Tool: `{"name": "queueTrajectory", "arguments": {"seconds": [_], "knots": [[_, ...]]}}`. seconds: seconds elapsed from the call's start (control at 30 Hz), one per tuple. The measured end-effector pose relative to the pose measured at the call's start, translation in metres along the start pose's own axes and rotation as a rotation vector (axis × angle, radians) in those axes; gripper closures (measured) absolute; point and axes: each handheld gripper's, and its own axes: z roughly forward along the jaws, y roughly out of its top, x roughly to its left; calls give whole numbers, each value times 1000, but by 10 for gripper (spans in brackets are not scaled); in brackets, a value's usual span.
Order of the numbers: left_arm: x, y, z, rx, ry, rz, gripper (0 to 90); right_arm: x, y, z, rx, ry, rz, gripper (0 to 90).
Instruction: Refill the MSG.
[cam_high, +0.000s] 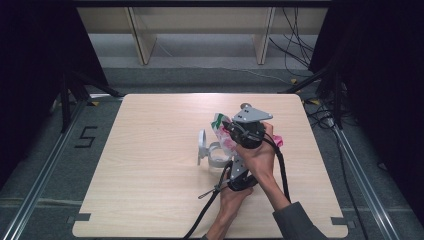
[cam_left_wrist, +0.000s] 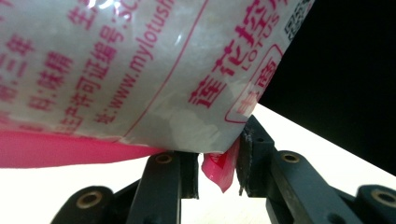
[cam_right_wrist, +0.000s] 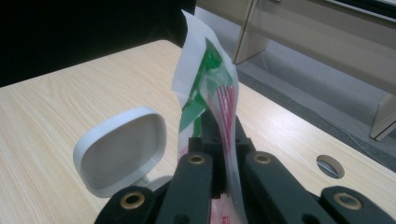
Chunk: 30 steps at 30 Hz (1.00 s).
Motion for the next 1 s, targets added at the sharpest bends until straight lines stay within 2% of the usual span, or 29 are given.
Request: {"name": "queueTrajectory", "arguments": {"seconds": [0.07,0.3,0.5,0.57,0.6,0.63,0.67,0.73,0.8,1.0], "knots": [[-1,1,0,-3,2,-1,717,0,0,0,-1,-9,-22,900],[-2,3,0,-9,-6,3,719,0,2,-2,-3,1,-1,900],[-1,5,-1,-10,-14,1,720,3,4,-1,-2,-5,-18,900],[-1,5,-1,-10,-10,2,720,3,4,0,-3,-2,-10,900],[-1,5,-1,-8,-10,2,720,2,5,0,-8,-4,-24,900],[-1,5,-1,-9,-12,1,720,2,5,0,0,-4,-10,900],[-2,5,-1,-10,-14,0,720,2,5,0,-3,-8,-21,900],[-2,5,-1,-12,-15,0,720,4,5,-1,10,-7,4,900],[-2,6,-1,-17,-29,-16,721,2,5,0,1,-4,-20,900],[-3,6,-1,-18,-28,1,721,4,6,0,4,-9,-23,900]]}}
